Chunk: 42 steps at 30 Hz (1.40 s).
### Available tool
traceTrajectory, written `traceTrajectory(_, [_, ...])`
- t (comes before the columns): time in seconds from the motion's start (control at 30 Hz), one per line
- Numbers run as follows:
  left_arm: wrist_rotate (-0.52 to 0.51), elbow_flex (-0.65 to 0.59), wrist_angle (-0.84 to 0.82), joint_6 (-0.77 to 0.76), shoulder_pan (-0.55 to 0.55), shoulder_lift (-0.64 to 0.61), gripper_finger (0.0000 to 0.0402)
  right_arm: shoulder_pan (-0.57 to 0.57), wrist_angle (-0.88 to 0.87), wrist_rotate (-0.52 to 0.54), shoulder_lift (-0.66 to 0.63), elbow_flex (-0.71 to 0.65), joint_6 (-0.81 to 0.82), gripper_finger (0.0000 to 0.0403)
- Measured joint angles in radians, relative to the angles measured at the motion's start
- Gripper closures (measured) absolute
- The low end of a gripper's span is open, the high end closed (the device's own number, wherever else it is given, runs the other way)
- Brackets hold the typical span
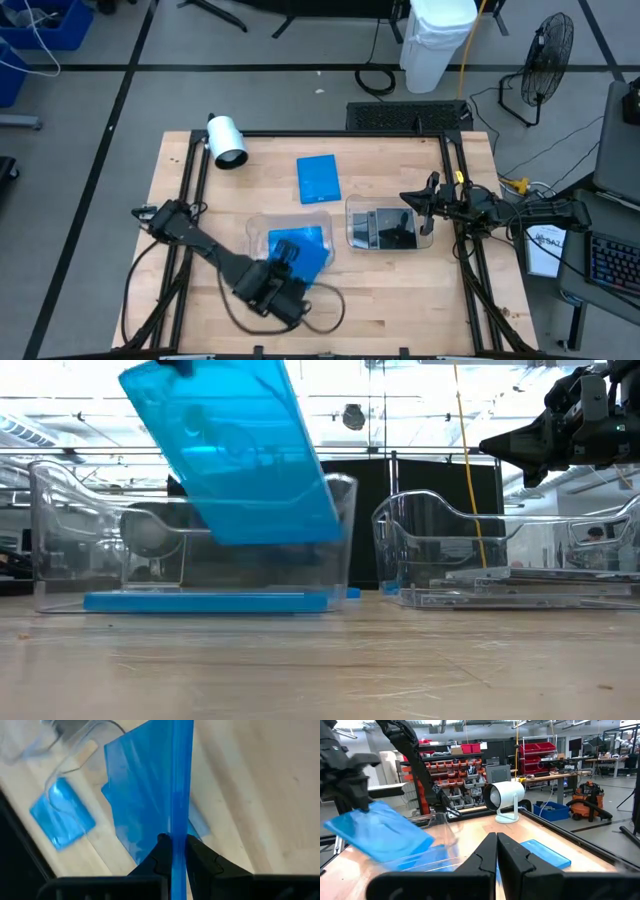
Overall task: Pick & place jewel cases by type
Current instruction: Put the blue CD case into the left transparent bin
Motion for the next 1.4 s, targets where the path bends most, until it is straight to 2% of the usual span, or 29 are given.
traceTrajectory(0.23, [-0.006,-0.005,0.003,0.307,-0.031,-0.015,0.0368,0.000,0.000,0.000,0.000,0.000,0.000,0.0399])
traceTrajectory(0.5, [-0.019,-0.118,0.004,0.403,0.025,-0.031,0.0364,0.000,0.000,0.000,0.000,0.000,0.000,0.0399])
traceTrajectory(0.6, [0.045,-0.191,-0.001,0.446,0.051,-0.048,0.0366,0.000,0.000,0.000,0.000,0.000,0.000,0.0399])
traceTrajectory(0.7, [0.054,-0.256,0.008,0.474,0.088,-0.081,0.0367,0.000,0.000,0.000,0.000,0.000,0.000,0.0399])
traceTrajectory(0.83, [0.029,-0.332,0.002,0.477,0.131,-0.116,0.0359,0.000,0.000,0.000,0.000,0.000,0.000,0.0399])
traceTrajectory(1.03, [-0.115,-0.437,-0.002,0.464,0.181,-0.143,0.0354,0.000,0.000,0.000,0.000,0.000,0.000,0.0399])
traceTrajectory(1.3, [-0.246,-0.476,-0.002,0.252,0.218,-0.147,0.0337,0.000,0.000,0.000,0.000,0.000,0.000,0.0398])
traceTrajectory(1.4, [-0.264,-0.475,0.000,0.192,0.224,-0.176,0.0325,0.000,0.000,0.000,0.000,0.000,0.000,0.0399])
